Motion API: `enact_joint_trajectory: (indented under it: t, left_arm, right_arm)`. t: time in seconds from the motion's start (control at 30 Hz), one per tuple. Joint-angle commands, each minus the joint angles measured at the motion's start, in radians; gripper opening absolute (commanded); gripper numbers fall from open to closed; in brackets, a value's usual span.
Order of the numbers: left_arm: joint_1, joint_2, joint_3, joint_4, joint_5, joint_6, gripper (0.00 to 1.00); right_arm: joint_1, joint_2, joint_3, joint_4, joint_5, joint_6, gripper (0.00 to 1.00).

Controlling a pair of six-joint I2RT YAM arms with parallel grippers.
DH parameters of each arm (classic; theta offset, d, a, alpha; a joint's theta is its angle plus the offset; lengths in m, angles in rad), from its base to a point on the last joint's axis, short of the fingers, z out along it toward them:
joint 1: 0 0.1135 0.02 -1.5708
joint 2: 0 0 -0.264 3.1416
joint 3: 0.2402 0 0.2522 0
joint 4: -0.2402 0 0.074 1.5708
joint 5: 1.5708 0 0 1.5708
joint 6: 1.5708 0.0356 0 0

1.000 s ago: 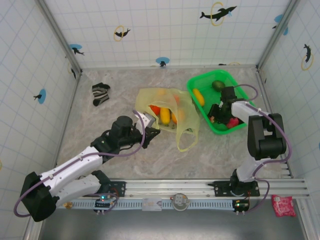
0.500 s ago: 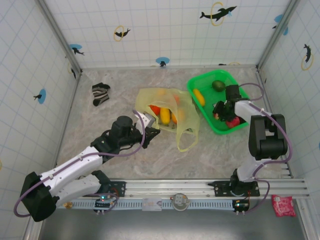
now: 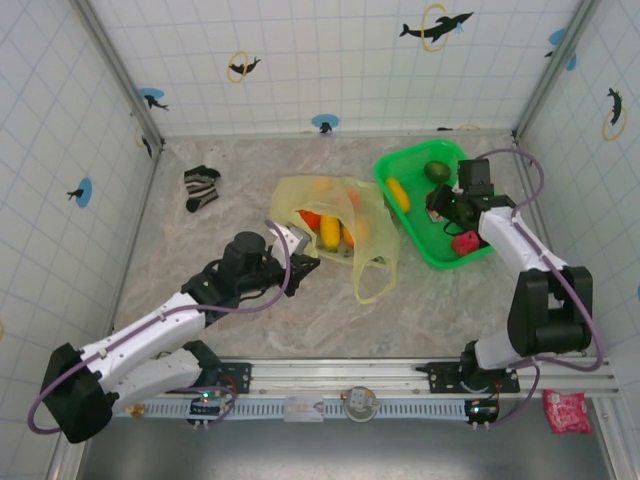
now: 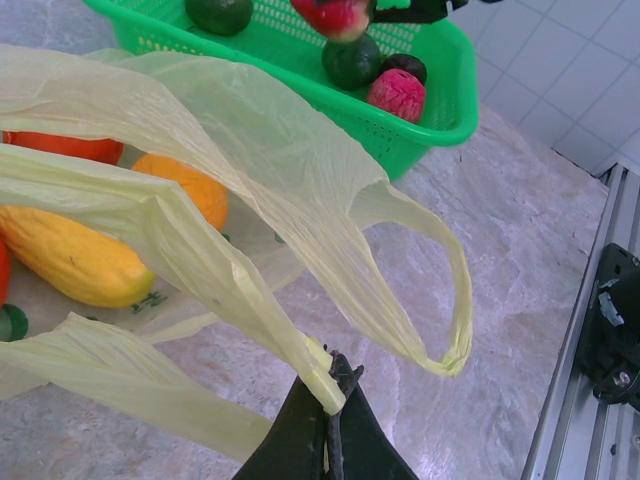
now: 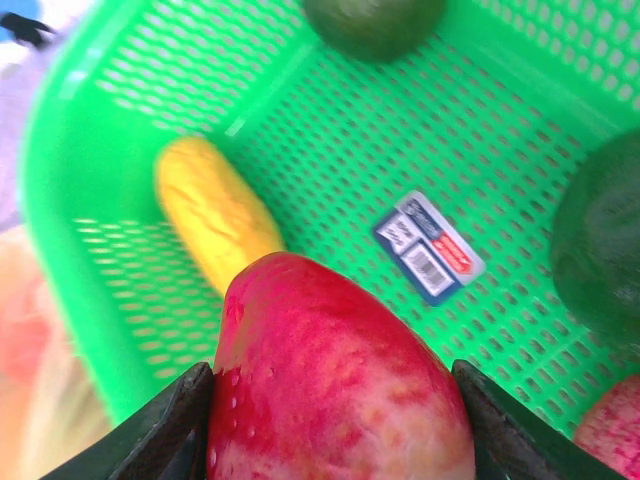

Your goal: Place the fake fruits into the plastic bag and tie a complex knot

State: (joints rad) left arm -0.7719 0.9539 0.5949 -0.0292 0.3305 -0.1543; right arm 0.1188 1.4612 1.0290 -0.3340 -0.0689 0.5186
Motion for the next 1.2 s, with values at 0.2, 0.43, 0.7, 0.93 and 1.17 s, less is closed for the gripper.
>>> enact_joint_trajectory:
  t: [0.2,0.43,0.7,0.93,1.17]
  left_arm:
    - [-0.006,0.025,0.03,-0.013,0.008,-0.014,0.0]
    - [-0.006,0.019,0.056,-0.042,-0.004,-0.035,0.0]
    - [-0.006,0.004,0.057,-0.069,-0.028,-0.057,0.0]
    - [-0.006,0.005,0.085,-0.088,-0.04,-0.062,0.0]
    - [-0.006,-0.01,0.092,-0.101,-0.056,-0.061,0.0]
  right_arm:
    - [0.155,-0.154,0.002,0.064,-0.22,-0.086,0.54]
    - [0.401,-0.22,-0.06,0.091,-0.257,-0.161,0.54]
    - [0.578,-0.155,-0.106,0.162,-0.145,-0.177,0.54]
    - [0.652,0.008,-0.044,0.23,-0.043,-0.177,0.55]
    - [0.695,0.242,0.132,0.219,0.285,-0.115,0.56]
